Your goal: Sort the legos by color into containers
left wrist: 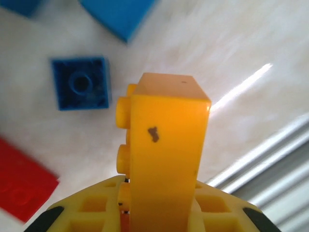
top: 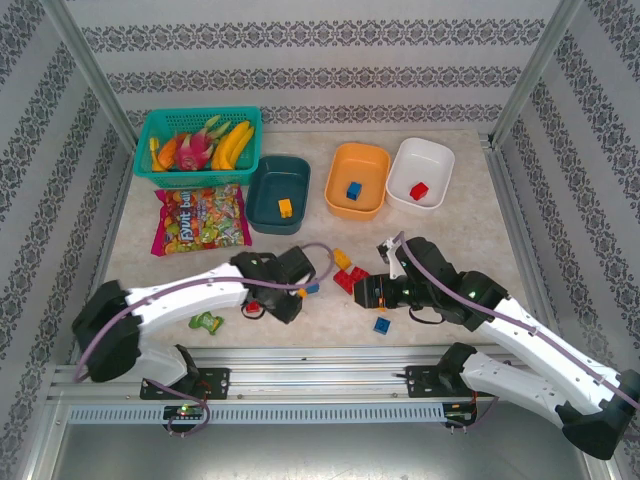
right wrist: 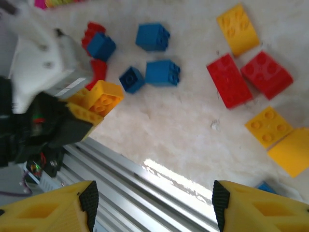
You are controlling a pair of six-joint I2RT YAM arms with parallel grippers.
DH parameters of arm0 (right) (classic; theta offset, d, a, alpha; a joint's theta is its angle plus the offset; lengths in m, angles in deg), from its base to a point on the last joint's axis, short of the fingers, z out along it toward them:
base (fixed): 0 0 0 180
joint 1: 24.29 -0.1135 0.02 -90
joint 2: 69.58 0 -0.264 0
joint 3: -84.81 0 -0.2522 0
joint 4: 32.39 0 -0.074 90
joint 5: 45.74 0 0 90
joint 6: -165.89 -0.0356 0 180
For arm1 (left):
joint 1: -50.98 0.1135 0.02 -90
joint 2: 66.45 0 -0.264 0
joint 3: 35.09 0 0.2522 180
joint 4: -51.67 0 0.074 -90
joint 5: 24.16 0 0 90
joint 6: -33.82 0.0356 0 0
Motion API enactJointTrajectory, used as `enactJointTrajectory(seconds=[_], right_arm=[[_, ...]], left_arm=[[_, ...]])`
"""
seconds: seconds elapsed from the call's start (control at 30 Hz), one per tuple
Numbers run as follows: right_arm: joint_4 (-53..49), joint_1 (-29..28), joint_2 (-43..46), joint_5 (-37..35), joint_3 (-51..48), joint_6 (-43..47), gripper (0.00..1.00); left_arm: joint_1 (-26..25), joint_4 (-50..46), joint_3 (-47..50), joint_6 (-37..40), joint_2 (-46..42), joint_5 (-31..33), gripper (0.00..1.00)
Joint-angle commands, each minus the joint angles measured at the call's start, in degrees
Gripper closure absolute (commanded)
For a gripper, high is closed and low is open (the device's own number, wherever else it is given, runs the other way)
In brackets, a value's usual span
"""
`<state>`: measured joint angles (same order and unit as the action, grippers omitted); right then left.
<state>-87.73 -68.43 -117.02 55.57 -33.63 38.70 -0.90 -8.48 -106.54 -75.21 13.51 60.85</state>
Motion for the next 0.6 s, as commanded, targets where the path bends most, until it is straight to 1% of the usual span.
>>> enactJointTrajectory(seconds=[0.0, 0.07, 0.17, 0.27, 0.33, 0.37, 0.5, 0.57], right_arm=[[1.0, 0.0, -0.6, -5.3, 4.9, -1.0, 0.34], [3.4, 0.3, -1.9, -7.7, 6.7, -1.9, 0.34], [10.4, 0.5, -4.6, -10.2, 8.4, -3.0, 0.34], [18.9, 0.8, -8.5, -12.1, 9.9, -2.7, 0.33], [22.5, 1.7, -11.5, -13.7, 11.3, -3.3, 0.31], [24.1, 2.6, -13.0, -13.4, 12.1, -4.1, 0.31], [25.4, 5.5, -18.5, -11.9, 15.7, -6.7, 0.31], [25.9, 6.2, -19.9, -11.0, 16.3, -7.5, 0.31]], left_arm=[[6.6, -8.7, -8.5, -5.8, -4.3, 0.6, 0.97], [13.8, -11.1, -13.0, -7.0, -2.7, -1.5, 0.99], [19.7, -11.7, -19.5, -6.4, 2.4, 0.1, 0.98], [23.6, -13.2, -27.6, -5.5, 10.9, 2.0, 0.98], [25.8, -13.5, -32.5, -5.8, 16.4, 2.3, 0.99], [26.7, -13.4, -34.8, -6.0, 19.1, 2.6, 0.99], [29.7, -15.5, -43.5, -7.0, 29.4, 4.8, 0.99], [30.8, -16.1, -46.6, -7.9, 33.3, 5.2, 0.99]])
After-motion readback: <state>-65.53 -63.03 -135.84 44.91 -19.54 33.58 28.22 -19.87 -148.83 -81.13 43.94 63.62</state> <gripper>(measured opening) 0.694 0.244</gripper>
